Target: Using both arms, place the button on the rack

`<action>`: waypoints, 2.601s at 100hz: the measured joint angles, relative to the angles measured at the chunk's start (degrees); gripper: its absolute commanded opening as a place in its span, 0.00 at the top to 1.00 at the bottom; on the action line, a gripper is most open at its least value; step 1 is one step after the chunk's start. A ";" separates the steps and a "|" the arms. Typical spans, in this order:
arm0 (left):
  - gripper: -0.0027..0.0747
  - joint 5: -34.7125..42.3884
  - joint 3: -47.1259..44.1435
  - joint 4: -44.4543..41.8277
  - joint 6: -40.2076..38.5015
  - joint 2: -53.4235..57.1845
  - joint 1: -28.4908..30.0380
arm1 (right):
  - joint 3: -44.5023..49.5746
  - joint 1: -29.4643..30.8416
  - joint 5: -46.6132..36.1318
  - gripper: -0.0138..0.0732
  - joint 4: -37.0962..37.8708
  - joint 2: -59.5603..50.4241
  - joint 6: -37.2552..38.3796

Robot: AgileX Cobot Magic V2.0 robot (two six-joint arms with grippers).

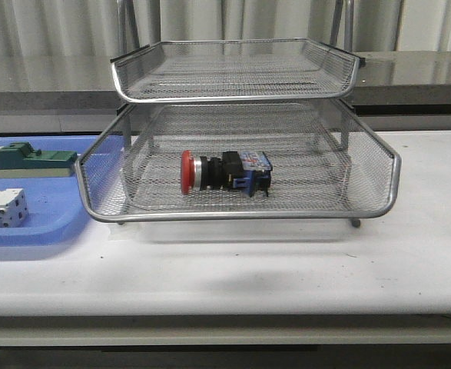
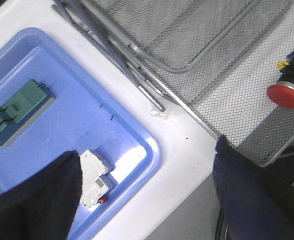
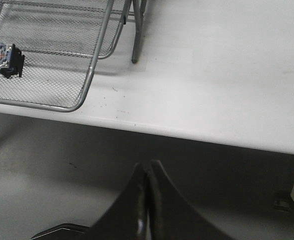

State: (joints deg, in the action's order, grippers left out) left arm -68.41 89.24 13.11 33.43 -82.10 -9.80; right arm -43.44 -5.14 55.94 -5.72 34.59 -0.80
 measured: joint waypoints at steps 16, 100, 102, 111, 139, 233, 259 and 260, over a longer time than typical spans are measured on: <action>0.30 8.48 -10.67 3.01 -0.11 9.52 4.89 | 0.00 0.00 0.00 0.92 0.00 0.00 0.00; 0.30 56.16 -71.88 14.95 -2.00 60.84 6.13 | 0.00 0.00 0.00 0.92 0.00 0.00 0.00; 0.30 57.21 -72.31 15.19 -2.11 61.00 6.13 | 0.00 0.00 0.00 0.92 0.00 0.00 0.00; 0.30 60.43 -74.17 16.16 -2.11 61.24 6.13 | 0.00 0.00 0.00 0.92 0.00 0.00 0.00; 0.47 62.51 -74.68 16.83 -2.21 61.24 6.13 | 0.00 0.00 0.00 0.92 0.00 0.00 0.00; 0.99 63.27 -74.68 16.97 -2.21 61.24 6.13 | 0.00 0.00 0.00 0.92 0.00 0.00 0.00; 0.99 63.27 -74.68 16.97 -2.21 61.24 6.13 | 0.00 0.00 -0.44 0.92 -0.37 0.00 0.00; 0.99 63.27 -74.68 16.97 -2.21 61.24 6.13 | 0.00 0.00 -0.60 0.92 -0.53 0.00 0.00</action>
State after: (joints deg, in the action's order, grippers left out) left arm -5.15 14.56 30.08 31.22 -20.86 -3.67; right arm -43.44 -5.14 55.34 -6.25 34.59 -0.80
